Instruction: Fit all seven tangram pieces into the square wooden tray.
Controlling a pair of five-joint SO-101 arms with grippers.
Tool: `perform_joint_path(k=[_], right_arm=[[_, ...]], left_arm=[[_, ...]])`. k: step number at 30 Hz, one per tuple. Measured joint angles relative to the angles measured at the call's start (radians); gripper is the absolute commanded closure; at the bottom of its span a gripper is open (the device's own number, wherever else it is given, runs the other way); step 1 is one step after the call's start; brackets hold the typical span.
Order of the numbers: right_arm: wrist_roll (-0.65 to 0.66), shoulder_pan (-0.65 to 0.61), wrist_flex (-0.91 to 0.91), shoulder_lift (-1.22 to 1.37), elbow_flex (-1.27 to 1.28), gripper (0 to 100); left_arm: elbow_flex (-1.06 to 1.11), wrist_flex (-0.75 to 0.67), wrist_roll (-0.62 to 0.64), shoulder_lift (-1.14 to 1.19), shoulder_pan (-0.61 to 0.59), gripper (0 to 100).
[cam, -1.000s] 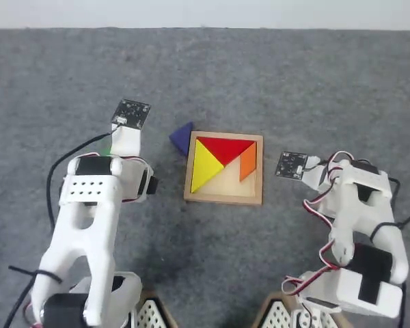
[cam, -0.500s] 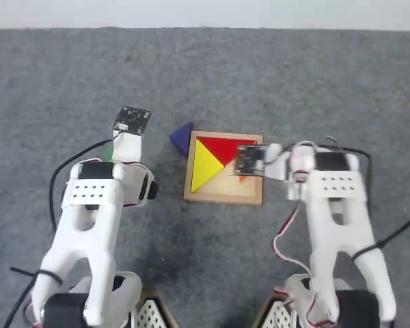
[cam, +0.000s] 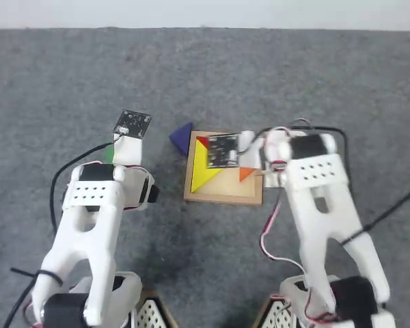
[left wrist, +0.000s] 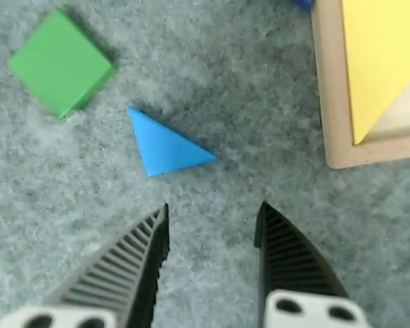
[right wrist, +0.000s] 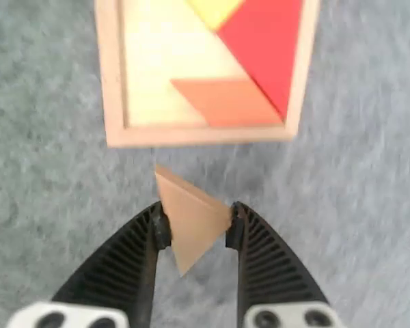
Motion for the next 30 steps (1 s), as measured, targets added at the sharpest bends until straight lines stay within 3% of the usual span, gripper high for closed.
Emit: perform_joint_path(k=[18,26,30], right_arm=[[0.195,-0.103,0.046,0.766,-0.548,96.6],[0.275,-0.135,0.144,0.868,-0.710,96.0],[0.281,-0.163,0.175,0.872,-0.743,90.9]], left_arm=[[0.000,0.000,0.003,0.000,-0.005,80],[0.000,0.000,0.003,0.000,-0.005,80],[0.000,0.000,0.003,0.000,-0.005,80]])
